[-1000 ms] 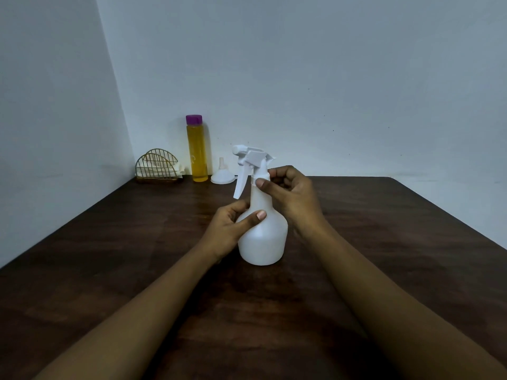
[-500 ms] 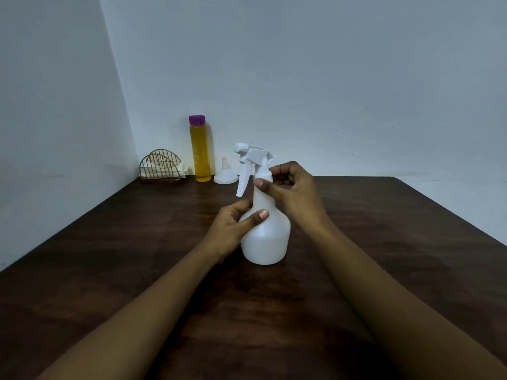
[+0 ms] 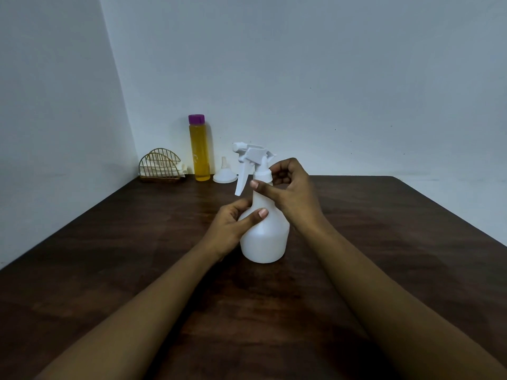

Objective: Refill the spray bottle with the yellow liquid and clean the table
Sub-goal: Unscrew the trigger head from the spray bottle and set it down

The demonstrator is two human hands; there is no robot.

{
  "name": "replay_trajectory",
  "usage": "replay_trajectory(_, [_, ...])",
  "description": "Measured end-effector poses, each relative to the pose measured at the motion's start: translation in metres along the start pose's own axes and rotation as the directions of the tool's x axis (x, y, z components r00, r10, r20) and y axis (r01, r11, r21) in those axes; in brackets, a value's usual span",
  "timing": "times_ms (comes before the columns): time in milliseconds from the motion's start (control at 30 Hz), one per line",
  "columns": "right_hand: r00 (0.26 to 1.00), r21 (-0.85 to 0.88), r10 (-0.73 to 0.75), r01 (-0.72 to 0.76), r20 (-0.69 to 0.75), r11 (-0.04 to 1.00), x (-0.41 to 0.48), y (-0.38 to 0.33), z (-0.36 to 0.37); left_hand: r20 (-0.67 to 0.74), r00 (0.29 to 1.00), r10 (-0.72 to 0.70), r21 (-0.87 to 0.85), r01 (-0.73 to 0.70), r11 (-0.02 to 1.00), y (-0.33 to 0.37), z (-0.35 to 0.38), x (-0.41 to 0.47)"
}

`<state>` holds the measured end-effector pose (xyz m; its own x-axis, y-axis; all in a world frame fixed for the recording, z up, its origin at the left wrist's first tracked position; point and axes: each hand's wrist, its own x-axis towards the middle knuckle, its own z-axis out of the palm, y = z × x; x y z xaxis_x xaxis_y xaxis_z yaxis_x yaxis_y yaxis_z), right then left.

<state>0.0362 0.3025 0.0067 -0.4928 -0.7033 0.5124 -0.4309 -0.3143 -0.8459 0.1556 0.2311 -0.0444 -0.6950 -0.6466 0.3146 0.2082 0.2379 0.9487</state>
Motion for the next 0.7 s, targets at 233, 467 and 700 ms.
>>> replay_trajectory(233, [0.980,0.104,0.097,-0.116,0.176,0.988,0.004,-0.003,-0.007,-0.016,1.000,-0.014,0.019,0.014,1.000,-0.001,-0.001,0.002])
replay_trajectory(467, [0.968,0.143,0.096,-0.132,0.233,0.981,0.012,-0.021,-0.015,-0.009,1.000,-0.027,0.028,0.028,0.999,0.001,-0.001,0.002])
replay_trajectory(700, [0.974,0.218,0.138,-0.177,0.182,0.960,0.043,-0.046,-0.026,-0.005,0.997,-0.082,0.070,0.082,0.994,0.004,-0.001,0.005])
